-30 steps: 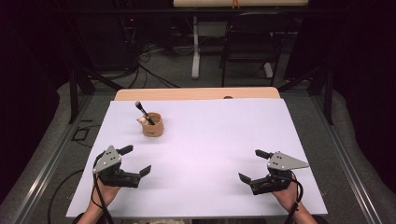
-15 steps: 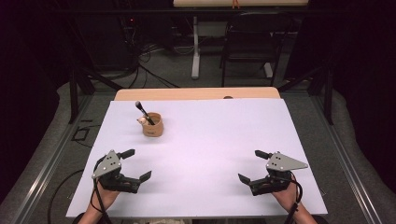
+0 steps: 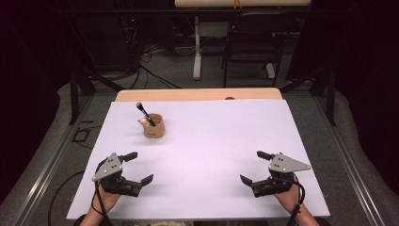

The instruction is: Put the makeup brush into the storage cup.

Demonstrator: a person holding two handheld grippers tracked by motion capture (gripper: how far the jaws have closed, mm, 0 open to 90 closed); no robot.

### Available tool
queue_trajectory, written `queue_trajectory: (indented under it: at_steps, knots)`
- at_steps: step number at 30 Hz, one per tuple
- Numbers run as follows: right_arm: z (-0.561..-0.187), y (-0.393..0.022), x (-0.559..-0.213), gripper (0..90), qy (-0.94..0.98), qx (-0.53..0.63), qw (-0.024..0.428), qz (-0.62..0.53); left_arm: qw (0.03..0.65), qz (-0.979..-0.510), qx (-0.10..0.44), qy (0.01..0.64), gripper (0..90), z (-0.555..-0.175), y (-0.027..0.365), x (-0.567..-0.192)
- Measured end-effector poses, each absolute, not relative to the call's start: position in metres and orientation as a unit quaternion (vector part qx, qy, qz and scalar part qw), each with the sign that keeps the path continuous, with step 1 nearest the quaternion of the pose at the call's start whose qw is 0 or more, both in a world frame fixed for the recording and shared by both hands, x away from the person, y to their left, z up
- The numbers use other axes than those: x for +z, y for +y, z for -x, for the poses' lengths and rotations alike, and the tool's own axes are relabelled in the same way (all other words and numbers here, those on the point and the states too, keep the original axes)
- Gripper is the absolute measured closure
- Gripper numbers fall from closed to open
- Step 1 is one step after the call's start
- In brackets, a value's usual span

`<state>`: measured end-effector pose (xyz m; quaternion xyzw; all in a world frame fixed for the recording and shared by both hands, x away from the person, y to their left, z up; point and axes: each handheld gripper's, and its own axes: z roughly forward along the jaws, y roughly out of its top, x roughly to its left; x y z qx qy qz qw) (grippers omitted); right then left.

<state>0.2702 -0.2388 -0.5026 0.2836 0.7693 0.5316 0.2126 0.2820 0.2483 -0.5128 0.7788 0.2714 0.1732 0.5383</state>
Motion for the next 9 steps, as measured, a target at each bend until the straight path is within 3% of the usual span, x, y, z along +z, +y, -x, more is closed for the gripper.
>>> queue_trajectory:
  at_steps: [9]
  knots:
    - [-0.2706, -0.2374, -0.5025, 0.0, 0.77, 0.533, 0.213, -0.28, 0.538, -0.782, 0.17, 0.267, 0.0, -0.2831, 0.2458, -0.5133]
